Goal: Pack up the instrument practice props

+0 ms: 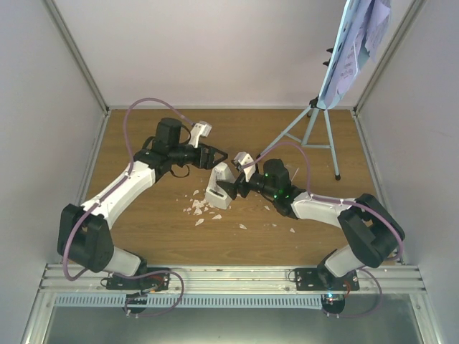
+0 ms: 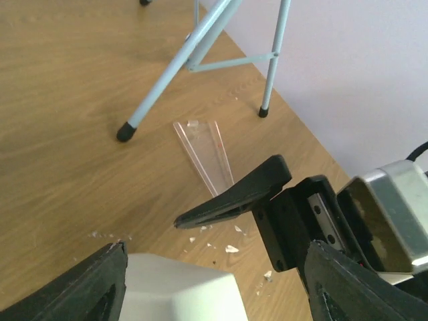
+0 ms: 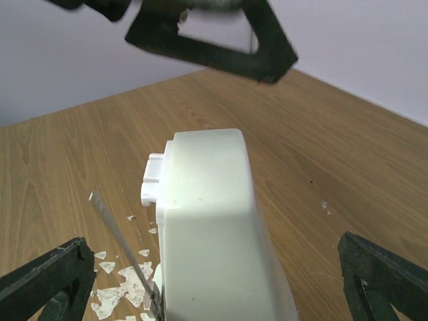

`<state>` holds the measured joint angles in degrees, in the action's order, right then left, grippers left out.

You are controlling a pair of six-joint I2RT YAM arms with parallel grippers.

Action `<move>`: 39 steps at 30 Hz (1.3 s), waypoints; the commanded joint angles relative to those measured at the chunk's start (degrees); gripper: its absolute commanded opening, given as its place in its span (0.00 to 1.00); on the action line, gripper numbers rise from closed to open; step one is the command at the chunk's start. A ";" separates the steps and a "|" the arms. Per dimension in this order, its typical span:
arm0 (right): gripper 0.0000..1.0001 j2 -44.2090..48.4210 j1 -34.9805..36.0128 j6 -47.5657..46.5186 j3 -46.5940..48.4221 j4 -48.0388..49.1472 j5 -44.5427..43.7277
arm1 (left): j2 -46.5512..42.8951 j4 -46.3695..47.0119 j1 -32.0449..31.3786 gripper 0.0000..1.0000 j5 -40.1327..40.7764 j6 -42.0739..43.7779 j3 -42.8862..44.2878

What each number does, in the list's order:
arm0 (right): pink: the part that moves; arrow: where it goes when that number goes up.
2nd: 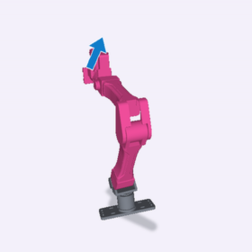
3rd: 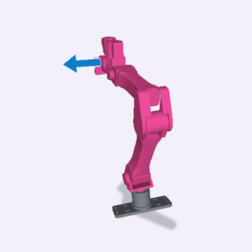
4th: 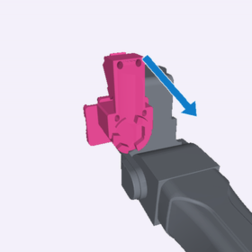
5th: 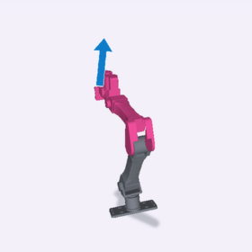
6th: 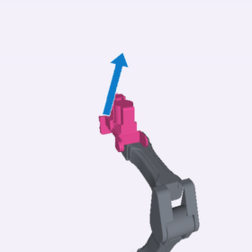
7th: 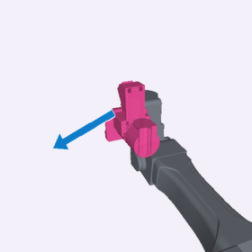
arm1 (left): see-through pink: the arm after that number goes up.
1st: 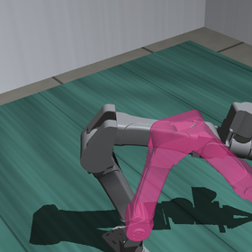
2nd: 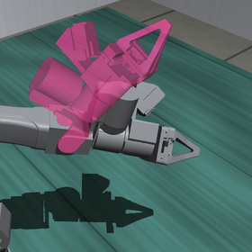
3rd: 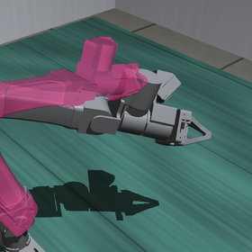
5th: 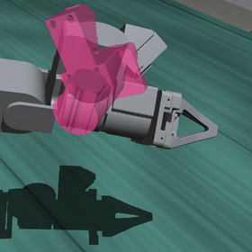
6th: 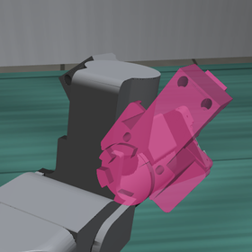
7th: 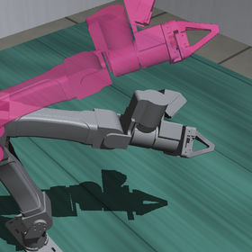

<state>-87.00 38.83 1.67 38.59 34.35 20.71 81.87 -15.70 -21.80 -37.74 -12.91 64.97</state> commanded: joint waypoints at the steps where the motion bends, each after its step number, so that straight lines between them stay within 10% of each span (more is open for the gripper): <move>1: 1.00 0.06 -0.45 -1.46 -0.26 1.69 -0.50 | 2.25 2.49 -0.35 0.69 -4.66 1.19 -0.70; 39: 1.00 -2.22 -0.42 -7.13 -1.40 11.07 4.12 | 4.34 -3.41 -0.33 0.45 -5.61 8.67 -0.73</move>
<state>-88.25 38.81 -3.05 36.91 41.36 22.85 85.89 -18.96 -21.87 -41.95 -4.99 64.25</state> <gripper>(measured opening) 0.995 0.460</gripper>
